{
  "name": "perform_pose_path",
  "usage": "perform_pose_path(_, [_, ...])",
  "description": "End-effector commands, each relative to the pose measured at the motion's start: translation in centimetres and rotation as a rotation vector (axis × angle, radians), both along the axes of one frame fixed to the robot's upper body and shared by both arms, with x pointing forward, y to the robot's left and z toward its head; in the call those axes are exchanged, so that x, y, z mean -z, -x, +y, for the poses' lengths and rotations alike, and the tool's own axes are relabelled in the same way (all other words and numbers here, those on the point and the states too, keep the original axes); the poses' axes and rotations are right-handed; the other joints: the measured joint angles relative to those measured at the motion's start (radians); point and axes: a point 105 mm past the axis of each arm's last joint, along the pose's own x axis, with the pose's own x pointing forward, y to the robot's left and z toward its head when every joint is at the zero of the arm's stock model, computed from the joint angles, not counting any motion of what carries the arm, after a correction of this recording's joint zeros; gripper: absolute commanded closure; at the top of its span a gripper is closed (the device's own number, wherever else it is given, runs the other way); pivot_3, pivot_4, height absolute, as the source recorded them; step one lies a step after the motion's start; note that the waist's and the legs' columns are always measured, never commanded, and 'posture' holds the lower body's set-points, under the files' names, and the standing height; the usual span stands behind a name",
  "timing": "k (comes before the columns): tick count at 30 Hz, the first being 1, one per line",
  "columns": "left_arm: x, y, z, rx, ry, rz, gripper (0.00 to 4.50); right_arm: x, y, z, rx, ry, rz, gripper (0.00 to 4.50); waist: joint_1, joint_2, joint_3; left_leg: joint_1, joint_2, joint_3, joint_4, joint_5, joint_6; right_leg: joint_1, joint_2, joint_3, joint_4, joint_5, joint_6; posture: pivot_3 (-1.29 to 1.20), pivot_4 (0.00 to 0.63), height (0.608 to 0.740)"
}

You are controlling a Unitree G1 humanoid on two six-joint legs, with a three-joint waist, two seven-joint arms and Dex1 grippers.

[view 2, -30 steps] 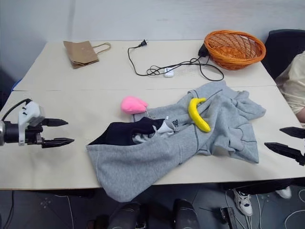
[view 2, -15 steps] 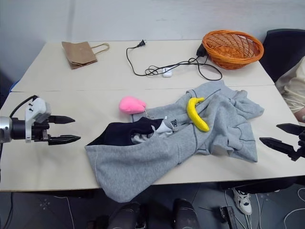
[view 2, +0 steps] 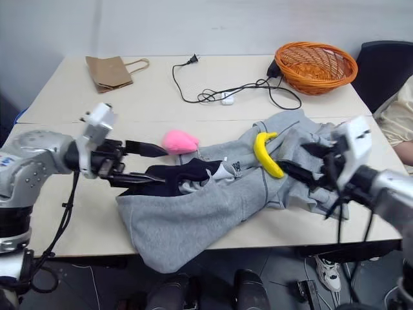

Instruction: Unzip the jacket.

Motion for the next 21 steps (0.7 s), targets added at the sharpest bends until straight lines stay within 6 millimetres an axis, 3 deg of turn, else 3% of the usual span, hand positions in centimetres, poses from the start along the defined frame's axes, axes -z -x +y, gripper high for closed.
perform_pose_path(1, [-1.0, -0.2, -1.5, -0.004, 0.01, -0.104, 0.0, 0.1, 0.1, 2.5, 0.014, -0.01, -0.029, 1.26, 0.002, 0.0, 0.0, -0.001, 0.0, 0.0, 0.001, 0.0, 0.0, 0.0, 0.001, 0.0, 0.0, 0.0, 0.0, 0.0, 0.15, 0.74])
perform_pose_path(4, [-1.0, -0.7, -2.4, -0.01, 0.029, -0.128, 0.0, 1.3, -0.9, 3.1, 0.093, 0.004, -0.008, 2.23, 0.003, 0.0, 0.0, -0.001, -0.001, 0.0, 0.002, 0.0, 0.001, 0.0, 0.0, 0.0, 0.0, 0.0, 0.0, 0.0, 0.15, 0.74])
perform_pose_path(11, [-1.2, -1.3, -3.8, 0.001, 0.053, -0.163, 0.0, 2.7, -3.0, 2.0, 0.282, 0.06, -0.043, 2.23, 0.001, 0.0, 0.0, -0.002, -0.002, 0.0, 0.002, 0.001, 0.001, 0.0, 0.002, -0.001, 0.001, 0.0, 0.0, 0.0, 0.15, 0.74])
perform_pose_path(21, [-0.9, -1.9, -4.8, 0.023, 0.044, -0.205, 0.0, 4.7, -4.7, 3.2, 0.207, 0.086, -0.009, 2.23, -0.001, 0.0, 0.0, -0.002, -0.002, 0.0, 0.002, 0.001, 0.002, 0.0, 0.004, -0.001, 0.001, 0.0, 0.001, 0.0, 0.15, 0.74])
